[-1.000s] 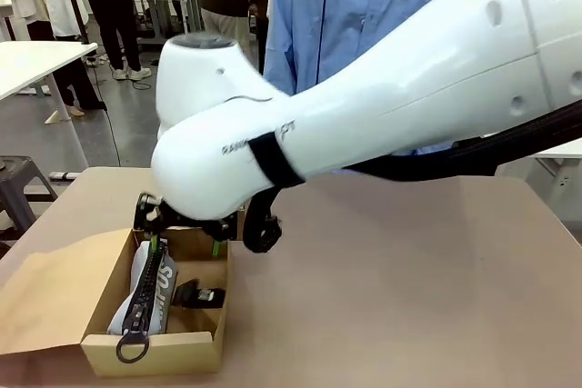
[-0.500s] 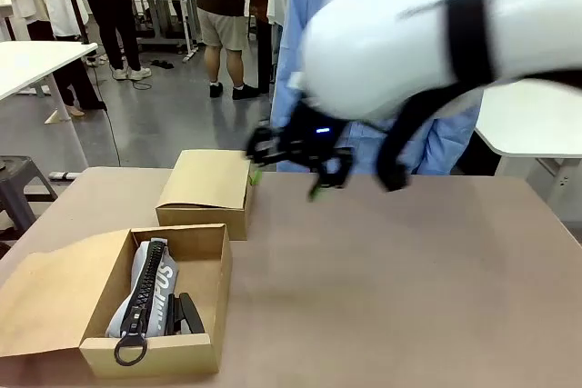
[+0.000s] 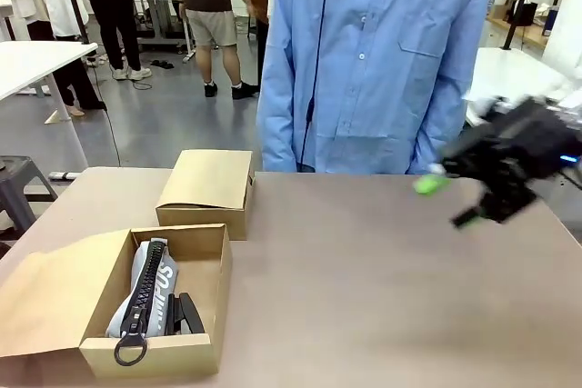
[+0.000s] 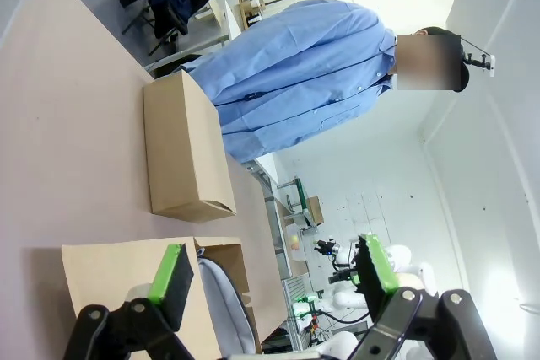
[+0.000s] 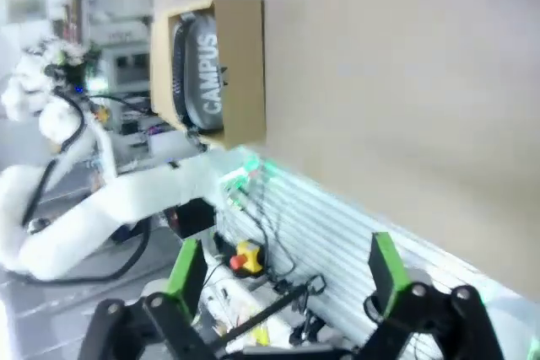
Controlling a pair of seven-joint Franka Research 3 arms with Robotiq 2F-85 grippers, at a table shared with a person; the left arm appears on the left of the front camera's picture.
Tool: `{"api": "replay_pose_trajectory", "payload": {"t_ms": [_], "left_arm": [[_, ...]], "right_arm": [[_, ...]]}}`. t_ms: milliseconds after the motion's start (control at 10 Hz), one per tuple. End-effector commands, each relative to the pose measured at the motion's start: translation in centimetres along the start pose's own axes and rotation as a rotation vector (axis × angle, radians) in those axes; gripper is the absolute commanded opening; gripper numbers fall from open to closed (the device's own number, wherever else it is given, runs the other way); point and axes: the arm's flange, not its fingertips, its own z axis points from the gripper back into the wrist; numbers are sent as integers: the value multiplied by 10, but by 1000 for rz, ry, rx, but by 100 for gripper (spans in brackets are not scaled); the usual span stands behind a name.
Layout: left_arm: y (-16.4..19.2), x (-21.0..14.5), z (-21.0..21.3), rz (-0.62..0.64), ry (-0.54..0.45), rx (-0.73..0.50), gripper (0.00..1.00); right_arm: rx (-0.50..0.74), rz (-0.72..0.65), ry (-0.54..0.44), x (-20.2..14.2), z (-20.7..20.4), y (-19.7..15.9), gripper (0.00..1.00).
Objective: Place items inside the box.
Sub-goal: Pick up a Pencil pouch or Stapler and place it inside the Mailer Box closest to the robot.
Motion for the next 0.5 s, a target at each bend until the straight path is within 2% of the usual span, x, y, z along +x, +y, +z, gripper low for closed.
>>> {"api": "replay_pose_trajectory", "payload": {"t_ms": [0,200,300,400], "left_arm": [[-1,0,-2,-21,-12,-19,100],[-1,0,-2,-21,-12,-19,100],[-1,0,-2,-21,-12,-19,100],[-1,0,-2,-21,-12,-19,100]], "right_arm": [[168,-73,-81,-22,58,-69,100],[313,-99,-191,-56,83,-124,100],[338,-91,-268,-71,79,-147,100],[323,-144,-334,-79,61,-166,100]]}}
